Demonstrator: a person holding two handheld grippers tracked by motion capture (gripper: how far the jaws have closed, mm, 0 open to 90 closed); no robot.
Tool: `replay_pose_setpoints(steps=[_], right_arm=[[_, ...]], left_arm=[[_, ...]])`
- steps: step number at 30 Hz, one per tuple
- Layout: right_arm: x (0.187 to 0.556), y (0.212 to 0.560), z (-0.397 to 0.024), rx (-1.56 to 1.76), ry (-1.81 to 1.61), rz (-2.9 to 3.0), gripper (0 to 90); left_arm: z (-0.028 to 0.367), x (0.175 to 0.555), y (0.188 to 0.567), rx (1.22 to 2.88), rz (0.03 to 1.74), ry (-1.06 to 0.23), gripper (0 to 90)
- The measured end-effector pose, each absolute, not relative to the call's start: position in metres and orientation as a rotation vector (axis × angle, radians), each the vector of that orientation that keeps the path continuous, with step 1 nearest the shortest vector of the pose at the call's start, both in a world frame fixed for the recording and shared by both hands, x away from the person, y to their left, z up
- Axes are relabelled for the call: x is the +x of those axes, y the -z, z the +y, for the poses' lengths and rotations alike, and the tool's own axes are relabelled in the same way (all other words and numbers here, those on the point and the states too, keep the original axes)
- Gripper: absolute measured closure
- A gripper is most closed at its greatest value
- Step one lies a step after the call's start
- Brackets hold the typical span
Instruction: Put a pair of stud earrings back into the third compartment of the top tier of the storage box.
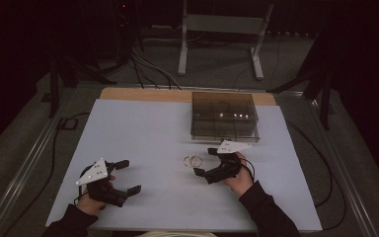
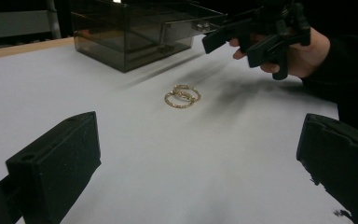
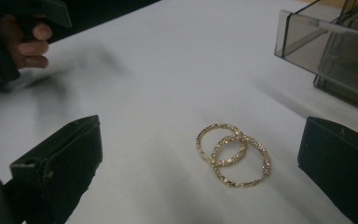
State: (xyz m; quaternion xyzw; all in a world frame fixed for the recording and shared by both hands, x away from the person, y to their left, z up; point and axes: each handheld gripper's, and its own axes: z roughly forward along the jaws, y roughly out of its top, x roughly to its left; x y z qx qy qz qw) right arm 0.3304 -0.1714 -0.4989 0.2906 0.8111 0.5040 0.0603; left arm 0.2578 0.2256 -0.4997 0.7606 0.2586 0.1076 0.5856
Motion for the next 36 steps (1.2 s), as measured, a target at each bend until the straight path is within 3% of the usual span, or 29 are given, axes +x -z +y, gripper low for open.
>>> replay_pose_setpoints(steps=[8, 10, 15, 17, 18, 21, 30, 36], right_arm=[[0.340, 0.508, -0.162, 0.925, -1.444, 2.473, 8.0], [0.342, 0.509, -0.161, 0.960, -1.395, 2.475, 21.8], [0.350, 0.511, -0.159, 1.001, -1.305, 2.478, 40.0], [0.351, 0.512, -0.159, 0.990, -1.276, 2.482, 42.3], [0.353, 0.513, -0.158, 0.977, -1.238, 2.478, 50.4], [0.358, 0.516, -0.157, 0.968, -1.186, 2.482, 58.4], [0.366, 0.523, -0.152, 0.962, -1.100, 2.494, 72.6], [0.370, 0.526, -0.147, 0.952, -1.068, 2.519, 77.4]], left_arm=[[0.226, 0.258, 0.500, 1.773, 0.601, -0.244, 0.5], [0.226, 0.258, 0.500, 1.776, 0.600, -0.244, 0.5], [0.226, 0.258, 0.500, 1.776, 0.604, -0.241, 0.5], [0.226, 0.258, 0.500, 1.773, 0.605, -0.241, 0.5], [0.226, 0.258, 0.500, 1.771, 0.607, -0.239, 0.5], [0.226, 0.258, 0.500, 1.777, 0.603, -0.242, 0.5], [0.227, 0.258, 0.501, 1.770, 0.607, -0.237, 0.5], [0.227, 0.259, 0.501, 1.769, 0.606, -0.236, 0.5]])
